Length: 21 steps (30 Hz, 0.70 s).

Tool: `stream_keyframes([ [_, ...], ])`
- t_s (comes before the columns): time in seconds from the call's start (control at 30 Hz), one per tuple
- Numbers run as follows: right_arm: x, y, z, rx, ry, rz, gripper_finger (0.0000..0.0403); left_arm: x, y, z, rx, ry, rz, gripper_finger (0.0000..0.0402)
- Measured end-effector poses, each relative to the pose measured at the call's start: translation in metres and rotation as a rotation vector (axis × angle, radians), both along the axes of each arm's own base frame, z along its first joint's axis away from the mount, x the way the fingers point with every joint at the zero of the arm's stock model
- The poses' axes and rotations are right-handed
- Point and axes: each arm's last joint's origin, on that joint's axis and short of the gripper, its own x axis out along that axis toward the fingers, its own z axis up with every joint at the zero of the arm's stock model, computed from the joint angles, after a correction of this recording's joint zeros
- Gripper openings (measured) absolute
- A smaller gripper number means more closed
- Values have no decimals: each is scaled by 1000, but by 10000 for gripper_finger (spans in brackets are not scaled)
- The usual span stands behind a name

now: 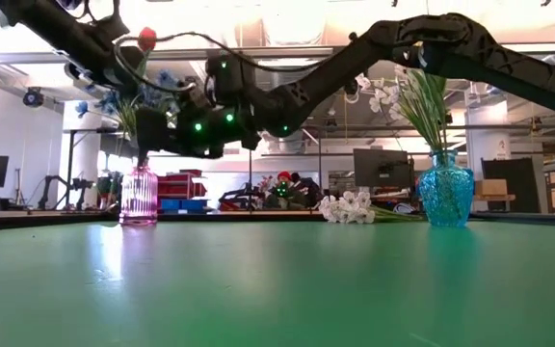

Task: Sort flowers into vase by color
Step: Put the left red tulip into the purple vase

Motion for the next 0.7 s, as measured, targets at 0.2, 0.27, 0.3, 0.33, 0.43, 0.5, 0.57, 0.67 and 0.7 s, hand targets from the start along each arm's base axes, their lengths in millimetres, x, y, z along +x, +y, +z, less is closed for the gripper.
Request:
stream_keyframes([
  [0.2, -2, -8, 0, -3, -15, -8, 359, 4, 3, -6, 44, -26, -5, 0],
  [0.27, -2, -8, 0, -2, -9, -9, 359, 5, 4, -8, 53, -41, -8, 0],
  [0.3, -2, -8, -1, 0, -1, -9, 359, 5, 4, -9, 55, -48, -15, 0],
  [0.33, -2, -8, -2, -2, 7, -8, 359, 6, 4, -12, 56, -52, -18, 0],
  [0.43, -2, -8, -3, -14, 21, -7, 359, 8, 5, -18, 47, -57, -19, 0],
  [0.5, -2, -8, -3, -13, 28, -7, 359, 8, 5, -19, 38, -73, -14, 0],
  [0.57, -2, -8, -4, -10, 37, -7, 359, 8, 5, -19, 34, -84, -11, 0],
  [0.67, -2, -7, -5, 5, 33, 20, 359, 9, 5, -19, 15, -110, -29, 0],
  [0.7, -2, -7, -4, 8, 28, 20, 359, 9, 5, -19, 6, -123, -40, 0],
])
